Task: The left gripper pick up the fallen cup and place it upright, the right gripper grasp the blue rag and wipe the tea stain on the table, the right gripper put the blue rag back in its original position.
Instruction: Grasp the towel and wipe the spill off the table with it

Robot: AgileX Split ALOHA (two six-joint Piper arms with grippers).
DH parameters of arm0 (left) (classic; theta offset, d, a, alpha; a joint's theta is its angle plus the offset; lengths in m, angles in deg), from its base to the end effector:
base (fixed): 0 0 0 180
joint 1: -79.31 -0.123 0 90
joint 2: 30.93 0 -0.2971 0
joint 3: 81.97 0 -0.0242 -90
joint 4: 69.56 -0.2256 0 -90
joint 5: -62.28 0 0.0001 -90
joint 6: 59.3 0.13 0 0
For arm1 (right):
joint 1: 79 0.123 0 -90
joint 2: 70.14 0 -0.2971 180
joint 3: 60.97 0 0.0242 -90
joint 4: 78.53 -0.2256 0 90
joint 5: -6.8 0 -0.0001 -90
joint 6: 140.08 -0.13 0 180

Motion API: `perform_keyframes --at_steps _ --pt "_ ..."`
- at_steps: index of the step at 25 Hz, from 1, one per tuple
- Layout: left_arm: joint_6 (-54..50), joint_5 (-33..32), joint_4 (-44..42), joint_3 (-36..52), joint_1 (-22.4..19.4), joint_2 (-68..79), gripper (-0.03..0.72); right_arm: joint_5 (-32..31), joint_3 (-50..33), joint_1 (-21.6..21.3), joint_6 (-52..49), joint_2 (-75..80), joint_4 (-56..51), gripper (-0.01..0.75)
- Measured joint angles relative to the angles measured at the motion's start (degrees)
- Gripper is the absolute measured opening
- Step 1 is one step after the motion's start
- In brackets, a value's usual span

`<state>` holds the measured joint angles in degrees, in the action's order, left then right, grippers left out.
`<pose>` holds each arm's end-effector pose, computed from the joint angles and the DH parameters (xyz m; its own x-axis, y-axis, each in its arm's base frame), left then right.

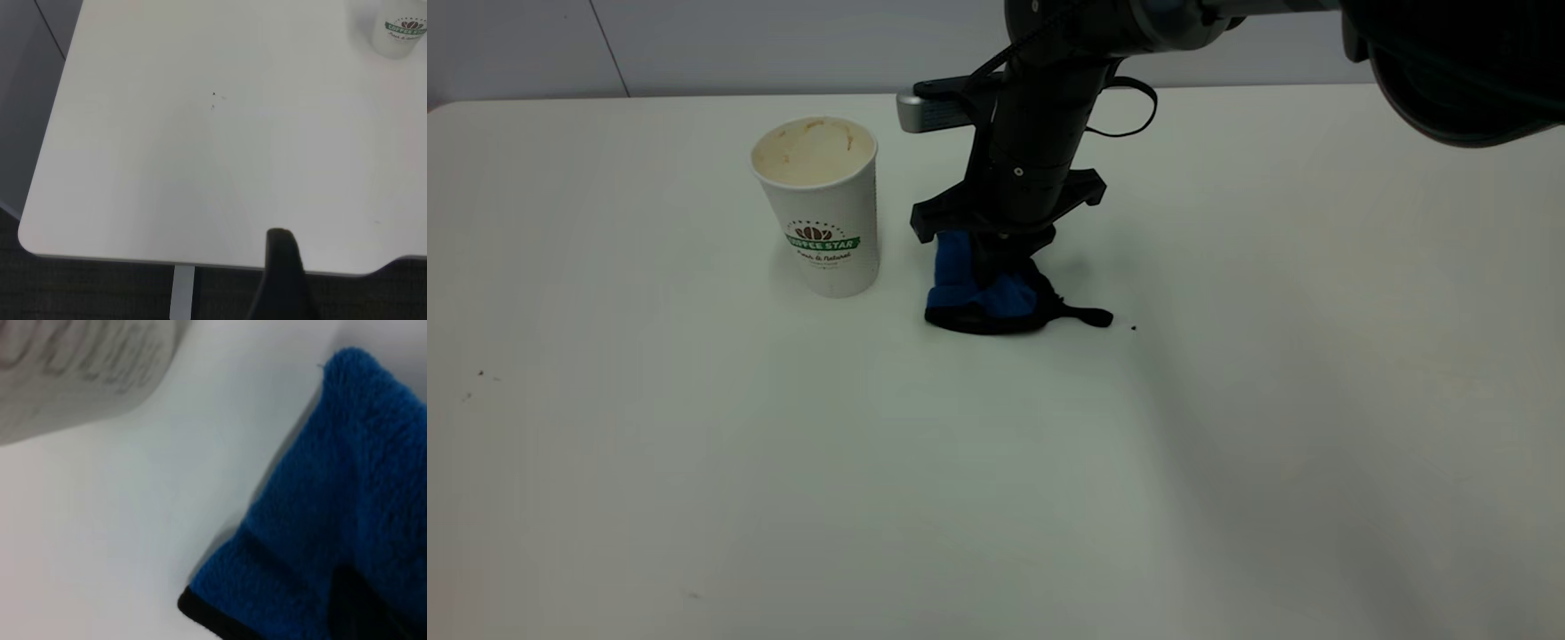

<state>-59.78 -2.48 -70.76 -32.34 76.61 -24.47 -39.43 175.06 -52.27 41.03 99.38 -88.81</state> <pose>-0.0100 0.0020 0.2356 -0.5122 -0.0236 -0.8586 -0.0631 0.9980 0.0102 0.4875 0.2643 -0.0113 -0.8818 -0.3272 -0.3395 -0.3962 0.9046 0.1571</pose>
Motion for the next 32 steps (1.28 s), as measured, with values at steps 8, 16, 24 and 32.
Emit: perform_keyframes --at_steps 8,16,24,32 --pt "0.0 0.0 0.0 0.0 0.0 0.0 0.583 -6.65 0.12 -8.47 -5.35 0.0 5.56 0.074" --pt "0.0 0.0 0.0 0.0 0.0 0.0 0.583 -16.59 0.29 -19.49 -1.12 0.0 5.34 0.079" --pt "0.0 0.0 0.0 0.0 0.0 0.0 0.583 -18.02 0.29 -27.5 1.79 -0.38 5.58 0.099" --pt "0.0 0.0 0.0 0.0 0.0 0.0 0.583 -19.83 0.29 -28.89 3.5 -0.52 4.79 0.433"
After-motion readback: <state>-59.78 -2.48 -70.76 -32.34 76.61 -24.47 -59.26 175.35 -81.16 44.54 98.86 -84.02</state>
